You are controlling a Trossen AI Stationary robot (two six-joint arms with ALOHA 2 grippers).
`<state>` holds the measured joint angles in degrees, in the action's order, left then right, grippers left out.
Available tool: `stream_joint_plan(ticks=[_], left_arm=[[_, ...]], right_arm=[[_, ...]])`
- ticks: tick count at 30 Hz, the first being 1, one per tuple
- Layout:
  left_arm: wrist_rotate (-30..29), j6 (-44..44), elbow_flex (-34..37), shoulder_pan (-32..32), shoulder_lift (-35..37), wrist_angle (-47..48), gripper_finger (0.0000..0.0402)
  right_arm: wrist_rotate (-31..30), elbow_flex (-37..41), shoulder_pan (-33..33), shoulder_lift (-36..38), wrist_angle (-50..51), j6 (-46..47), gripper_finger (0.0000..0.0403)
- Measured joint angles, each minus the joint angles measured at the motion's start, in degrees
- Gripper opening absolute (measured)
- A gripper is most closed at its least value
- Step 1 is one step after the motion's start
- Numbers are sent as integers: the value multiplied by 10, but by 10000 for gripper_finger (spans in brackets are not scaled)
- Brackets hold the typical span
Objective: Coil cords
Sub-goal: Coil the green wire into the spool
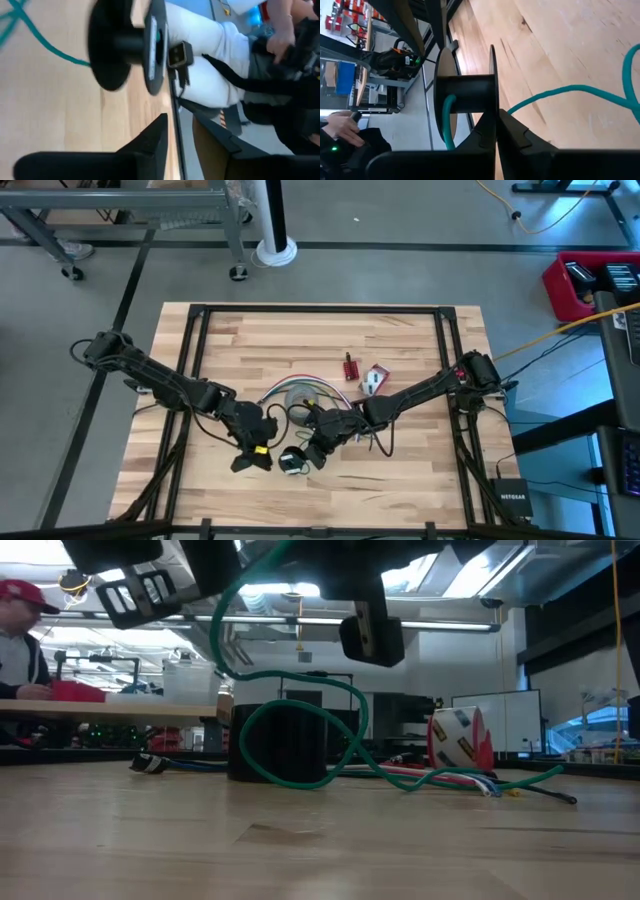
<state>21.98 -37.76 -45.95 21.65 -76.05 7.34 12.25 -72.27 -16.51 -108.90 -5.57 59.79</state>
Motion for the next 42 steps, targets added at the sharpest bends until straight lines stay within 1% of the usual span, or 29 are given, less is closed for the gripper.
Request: stream_joint_plan(ticks=[3,5,7,9,13,18,21,26,30,33,35,39,42], left_arm=[[31,-9,0,0,1,35,94],[33,-6,0,4,3,76,93],[21,18,0,8,3,105,86],[-7,35,0,14,3,123,79],[-57,70,0,14,3,119,66],[-122,99,0,14,3,112,55],[-147,123,0,13,3,97,53],[-198,176,0,12,3,48,54],[-254,206,0,2,3,-23,51],[-300,205,0,-12,3,-75,52],[-325,201,0,-22,3,-93,54],[-332,197,0,-44,3,-99,52],[-332,196,0,-57,3,-98,49]], right_arm=[[0,0,0,0,-1,0,1],[10,0,5,7,10,-2,1],[8,0,12,26,33,-4,1],[-13,0,16,54,67,-23,1],[-84,0,21,120,115,-78,1],[-188,-1,17,215,192,-136,1],[-238,-1,10,272,246,-157,1],[-321,-1,-2,360,346,-220,1],[-378,-1,-5,407,402,-319,1],[-388,20,-3,428,388,-394,1],[-391,38,6,432,377,-431,1],[-379,87,34,436,373,-453,1],[-351,132,68,448,373,-445,1]])
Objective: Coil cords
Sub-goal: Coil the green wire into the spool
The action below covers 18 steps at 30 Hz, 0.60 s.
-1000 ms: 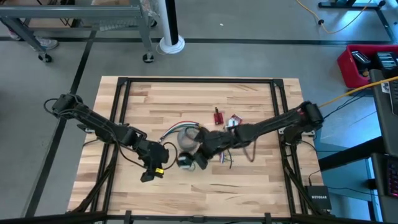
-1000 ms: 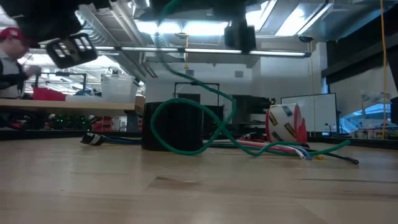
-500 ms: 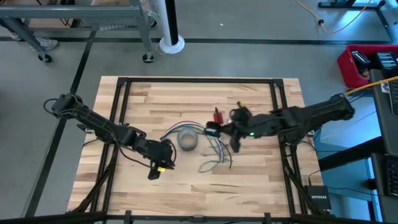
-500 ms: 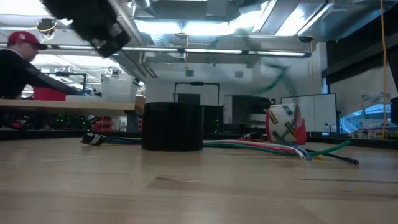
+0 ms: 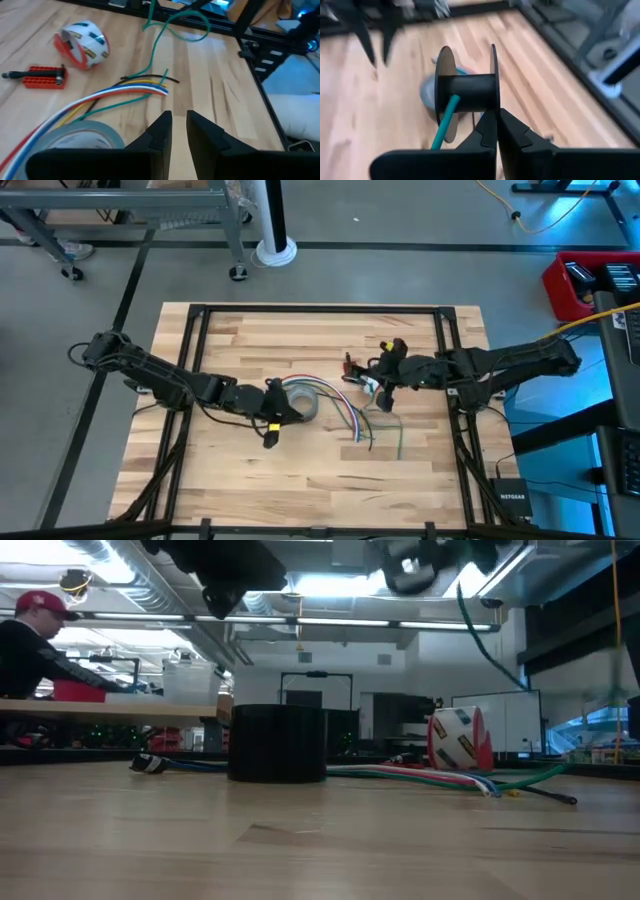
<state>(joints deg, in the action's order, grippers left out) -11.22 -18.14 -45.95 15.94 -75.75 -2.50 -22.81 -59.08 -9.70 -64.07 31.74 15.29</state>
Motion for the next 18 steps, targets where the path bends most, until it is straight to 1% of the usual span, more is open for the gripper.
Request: stream_joint_plan(ticks=[3,5,8,11,13,15,18], left_arm=[[0,-6,0,-13,0,0,49],[0,-15,0,-23,0,-1,49],[0,-30,0,-39,0,-2,48],[0,-43,0,-58,0,-11,45],[-2,-46,0,-69,0,-21,45],[-2,-43,0,-81,0,-35,45],[-2,-42,0,-97,0,-58,45]], right_arm=[[32,36,29,30,20,30,1],[53,50,47,60,50,47,1],[72,64,69,118,91,62,1],[91,82,91,191,90,70,1],[123,103,107,247,64,71,1],[160,141,124,302,18,73,1],[223,216,147,381,-99,74,1]])
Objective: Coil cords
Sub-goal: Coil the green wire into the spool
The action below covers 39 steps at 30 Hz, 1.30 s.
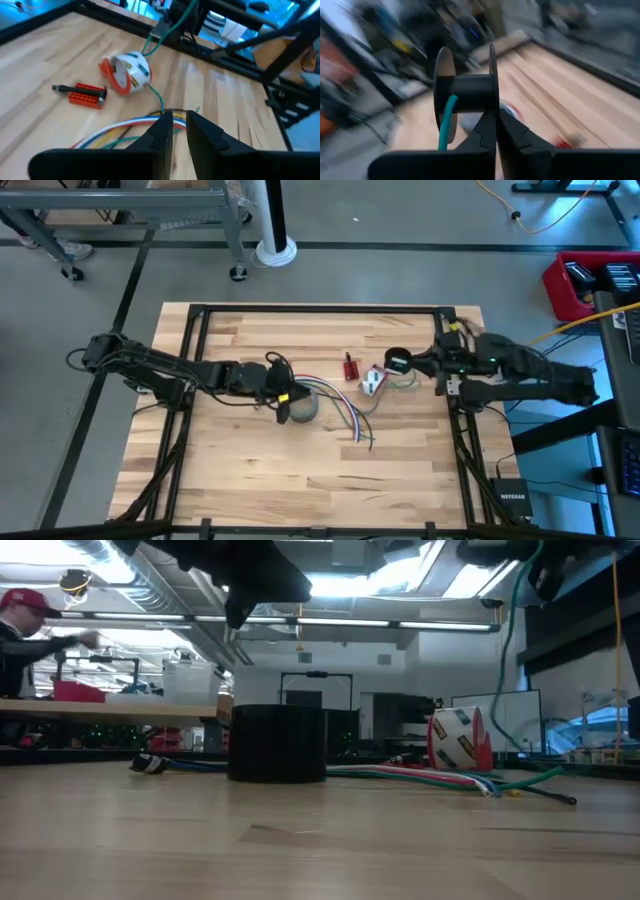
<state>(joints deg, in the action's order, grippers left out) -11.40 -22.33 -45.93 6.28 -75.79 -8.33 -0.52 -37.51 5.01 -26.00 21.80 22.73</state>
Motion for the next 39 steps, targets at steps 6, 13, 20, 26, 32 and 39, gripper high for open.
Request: stream_joint_plan(ticks=[6,13,20,26,32,39], left_arm=[[0,0,0,-27,0,-26,45],[5,-22,0,-32,-1,-53,45],[23,-72,0,-4,-57,-147,45],[23,-62,0,26,-160,-299,45],[23,-62,-1,30,-243,-437,47],[22,-38,-69,22,-286,-444,122]], right_arm=[[119,155,42,80,-243,30,1],[209,201,84,48,-332,46,1],[257,201,93,-39,-368,56,1],[262,201,93,-113,-440,55,1],[266,199,93,-153,-460,55,4],[252,199,93,-167,-460,58,2]])
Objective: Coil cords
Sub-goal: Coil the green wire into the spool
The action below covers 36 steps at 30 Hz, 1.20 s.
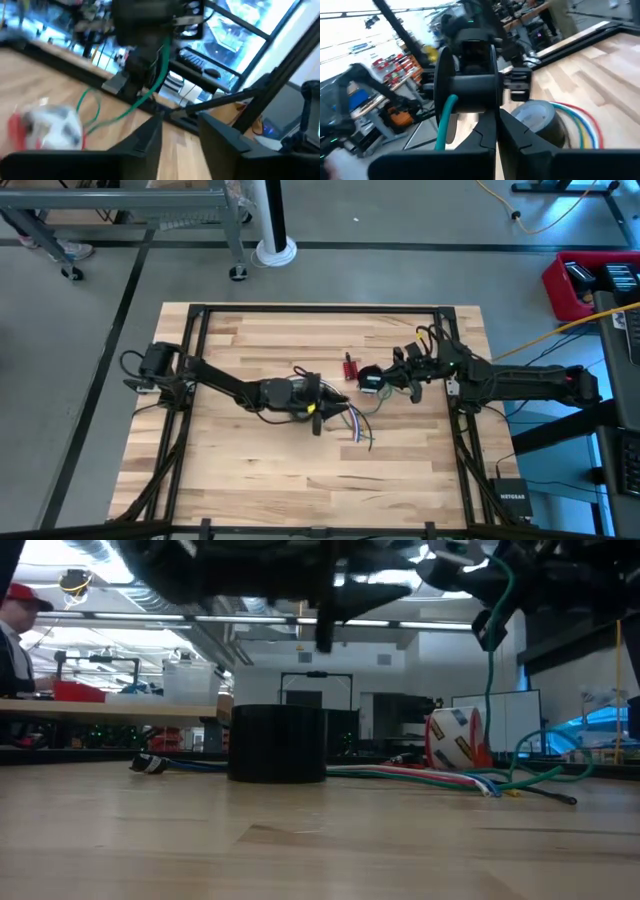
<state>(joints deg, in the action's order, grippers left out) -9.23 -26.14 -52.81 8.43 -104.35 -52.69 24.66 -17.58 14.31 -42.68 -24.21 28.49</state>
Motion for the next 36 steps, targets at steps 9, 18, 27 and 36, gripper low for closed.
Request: stream_joint_plan(ticks=[9,18,27,36], left_arm=[[-60,230,-137,11,-49,163,156],[-132,246,-192,12,-121,171,156],[-182,222,-193,5,-128,173,157],[-181,200,-193,-11,-149,160,157]], right_arm=[[-63,0,0,-8,-34,31,2],[-71,0,0,-8,-64,47,2],[-71,0,0,-8,-67,47,2],[-71,0,0,-8,-92,47,2]])
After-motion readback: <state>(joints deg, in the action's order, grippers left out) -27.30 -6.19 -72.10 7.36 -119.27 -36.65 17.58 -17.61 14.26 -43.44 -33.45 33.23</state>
